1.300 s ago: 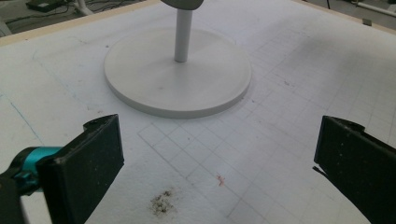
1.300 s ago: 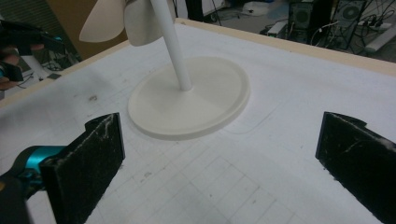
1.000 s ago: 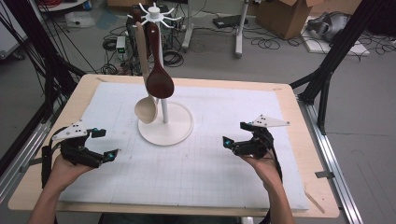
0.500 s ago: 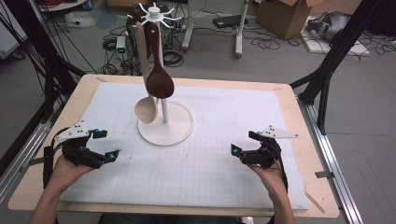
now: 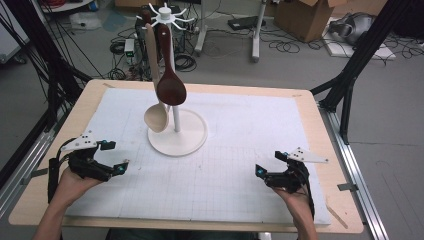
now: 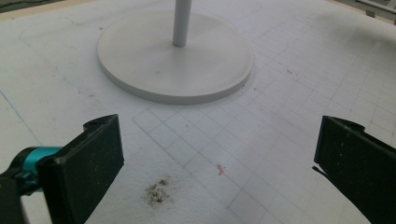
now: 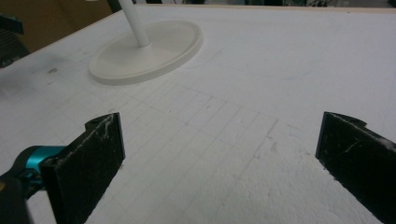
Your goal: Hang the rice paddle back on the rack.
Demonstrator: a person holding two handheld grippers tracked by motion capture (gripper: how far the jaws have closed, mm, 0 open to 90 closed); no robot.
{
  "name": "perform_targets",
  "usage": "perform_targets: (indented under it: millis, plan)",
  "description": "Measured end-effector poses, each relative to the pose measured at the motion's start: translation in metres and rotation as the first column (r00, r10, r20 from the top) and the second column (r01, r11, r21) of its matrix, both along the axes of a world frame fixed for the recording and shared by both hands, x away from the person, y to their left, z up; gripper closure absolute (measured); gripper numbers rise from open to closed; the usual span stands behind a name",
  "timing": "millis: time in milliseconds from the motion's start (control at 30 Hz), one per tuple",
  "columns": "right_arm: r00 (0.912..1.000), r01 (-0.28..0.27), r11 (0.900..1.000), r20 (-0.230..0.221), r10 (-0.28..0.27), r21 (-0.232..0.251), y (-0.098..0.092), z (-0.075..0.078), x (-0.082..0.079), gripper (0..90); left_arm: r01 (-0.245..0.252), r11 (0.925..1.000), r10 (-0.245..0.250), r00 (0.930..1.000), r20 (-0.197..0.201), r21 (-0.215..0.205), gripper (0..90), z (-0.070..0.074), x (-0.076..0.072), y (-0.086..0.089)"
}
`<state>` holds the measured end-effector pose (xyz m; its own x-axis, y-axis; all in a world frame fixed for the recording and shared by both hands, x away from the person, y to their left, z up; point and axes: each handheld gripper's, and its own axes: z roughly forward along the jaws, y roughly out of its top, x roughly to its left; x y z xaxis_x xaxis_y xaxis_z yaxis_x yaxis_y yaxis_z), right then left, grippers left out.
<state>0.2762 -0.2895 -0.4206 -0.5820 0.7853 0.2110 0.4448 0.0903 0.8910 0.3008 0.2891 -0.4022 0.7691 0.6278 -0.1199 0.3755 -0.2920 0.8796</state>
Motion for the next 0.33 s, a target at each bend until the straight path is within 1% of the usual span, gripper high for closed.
perform_targets:
  millis: [33, 67, 167, 300, 333]
  plan:
    - [1.0, 0.009, 1.0, 0.003, -0.009, 0.001, -0.002, -0.002, -0.002, 0.2, 0.004, 1.0, -0.004, 1.0, 0.001, 0.006, 1.7, 0.0, 0.0, 0.0]
    - [0.9999, 0.015, 1.0, 0.0, -0.015, 0.004, -0.002, -0.002, -0.004, 0.2, 0.004, 1.0, -0.004, 1.0, 0.001, 0.003, 1.7, 0.0, 0.0, 0.0]
    - [0.9996, 0.024, 1.0, 0.016, -0.024, -0.008, -0.004, -0.004, -0.008, 0.2, 0.003, 1.0, -0.003, 1.0, -0.001, -0.001, 1.7, -0.002, 0.0, -0.001]
    - [0.9987, 0.041, 0.999, 0.03, -0.041, -0.005, -0.004, -0.002, -0.015, 0.2, 0.001, 1.0, -0.001, 0.9999, -0.015, -0.001, 1.8, -0.007, 0.0, 0.0]
    - [0.9987, 0.038, 0.999, 0.034, -0.038, -0.007, -0.004, -0.002, -0.016, 0.2, -0.004, 1.0, 0.004, 0.9998, -0.018, -0.003, 1.8, -0.008, 0.0, -0.001]
